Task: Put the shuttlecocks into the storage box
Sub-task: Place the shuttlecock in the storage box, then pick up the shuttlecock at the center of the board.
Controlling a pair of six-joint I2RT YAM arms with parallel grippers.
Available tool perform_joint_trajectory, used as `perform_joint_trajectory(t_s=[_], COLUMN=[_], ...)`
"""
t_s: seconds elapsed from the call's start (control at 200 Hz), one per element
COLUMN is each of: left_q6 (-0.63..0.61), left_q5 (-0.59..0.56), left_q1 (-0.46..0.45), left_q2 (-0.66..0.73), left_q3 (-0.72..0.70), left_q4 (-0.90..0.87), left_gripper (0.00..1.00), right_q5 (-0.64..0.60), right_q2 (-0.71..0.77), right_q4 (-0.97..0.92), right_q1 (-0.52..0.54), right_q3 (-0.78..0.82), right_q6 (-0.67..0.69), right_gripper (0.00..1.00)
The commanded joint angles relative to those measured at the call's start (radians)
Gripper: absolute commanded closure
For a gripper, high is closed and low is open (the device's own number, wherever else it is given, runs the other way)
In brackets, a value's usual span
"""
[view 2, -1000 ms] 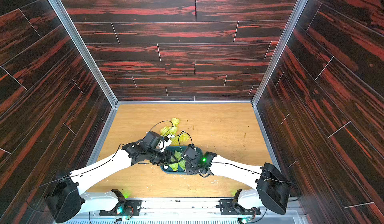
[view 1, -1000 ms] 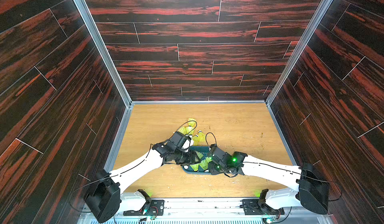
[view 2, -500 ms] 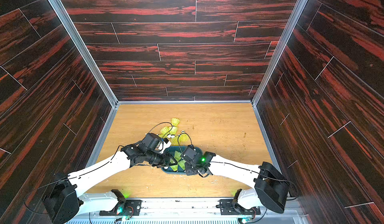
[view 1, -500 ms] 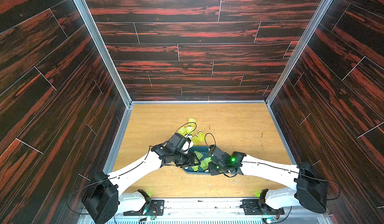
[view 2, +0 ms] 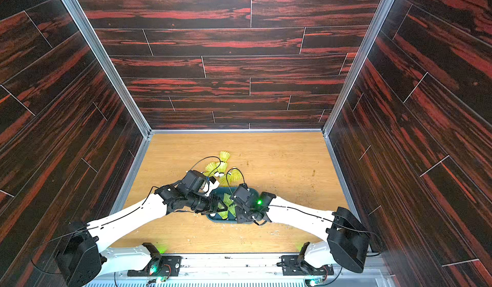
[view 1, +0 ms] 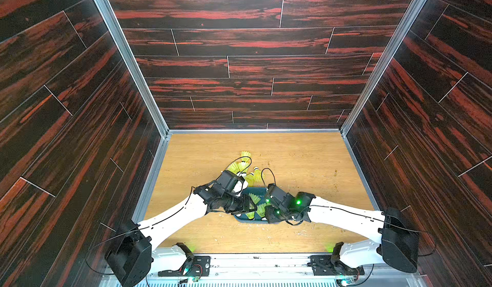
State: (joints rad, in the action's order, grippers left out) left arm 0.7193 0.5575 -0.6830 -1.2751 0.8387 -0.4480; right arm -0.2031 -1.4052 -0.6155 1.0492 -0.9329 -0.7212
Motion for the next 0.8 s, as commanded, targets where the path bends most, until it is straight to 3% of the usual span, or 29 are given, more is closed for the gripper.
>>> perform_joint_trajectory(t_s=[0.0,0.276,0.461,0.792], left_q6=[-0.001,0.015,0.035,0.014], left_q5=[-0.005,-0.018,-0.042,-0.057], left_q1=[-0.004,-0.004,0.016,0.241], left_q2=[0.022,0.029,0.03,0.016], left_q3=[0.0,0.032,0.087,0.21], left_q4=[0.003,0.002,0.005,-0.055], left_gripper=[0.46,0.46,0.45,0.45], right_q5=[-0.02,-0.081,-0.109,-0.117], right_q2=[0.022,0.043,0.035,-0.016], right_q4=[-0.056,-0.13,-0.167,-0.152], right_q1=[0.005,-0.003,-0.061,-0.266], right_q3=[-0.04,-0.13,-0.244,-0.373], right_q6=[0.004,0.007,0.042,0.193], right_gripper=[0.42,0.36,0.37,0.41])
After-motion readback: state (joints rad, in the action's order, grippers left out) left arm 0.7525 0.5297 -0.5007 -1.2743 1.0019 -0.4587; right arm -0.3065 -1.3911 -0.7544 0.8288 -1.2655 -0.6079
